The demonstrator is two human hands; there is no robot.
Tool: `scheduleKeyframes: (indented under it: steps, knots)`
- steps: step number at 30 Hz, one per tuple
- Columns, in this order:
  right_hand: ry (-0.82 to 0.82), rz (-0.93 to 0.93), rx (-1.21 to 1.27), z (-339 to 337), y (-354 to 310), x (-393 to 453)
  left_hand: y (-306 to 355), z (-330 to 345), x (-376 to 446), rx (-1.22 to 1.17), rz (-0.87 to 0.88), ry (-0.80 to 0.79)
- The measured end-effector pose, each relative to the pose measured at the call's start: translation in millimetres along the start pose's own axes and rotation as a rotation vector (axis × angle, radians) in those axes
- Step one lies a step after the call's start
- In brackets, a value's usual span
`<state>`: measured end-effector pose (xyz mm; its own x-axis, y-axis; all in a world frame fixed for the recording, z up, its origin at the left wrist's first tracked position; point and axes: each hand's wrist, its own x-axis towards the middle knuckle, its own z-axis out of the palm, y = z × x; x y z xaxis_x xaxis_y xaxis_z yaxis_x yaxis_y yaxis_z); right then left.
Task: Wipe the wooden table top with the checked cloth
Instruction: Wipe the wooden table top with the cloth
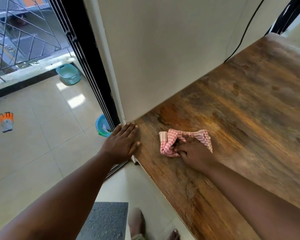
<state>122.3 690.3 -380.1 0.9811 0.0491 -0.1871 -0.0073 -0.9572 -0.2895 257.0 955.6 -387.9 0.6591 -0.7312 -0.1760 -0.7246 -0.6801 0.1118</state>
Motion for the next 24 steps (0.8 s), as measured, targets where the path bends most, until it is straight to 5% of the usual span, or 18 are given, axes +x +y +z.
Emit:
scheduleKeyframes:
  steps: [10,18,24]
  knots:
    - [0.022,0.209,0.074,-8.4,-38.0,93.0,-6.2,-2.1,-14.7,0.039,-0.013,0.046]
    - [-0.032,-0.116,0.047,-0.8,-54.6,53.0,-12.3,0.2,-28.1,0.05,-0.068,0.065]
    - [-0.035,-0.019,-0.049,-14.9,1.3,36.0,-14.1,-3.9,-26.5,-0.002,-0.081,0.073]
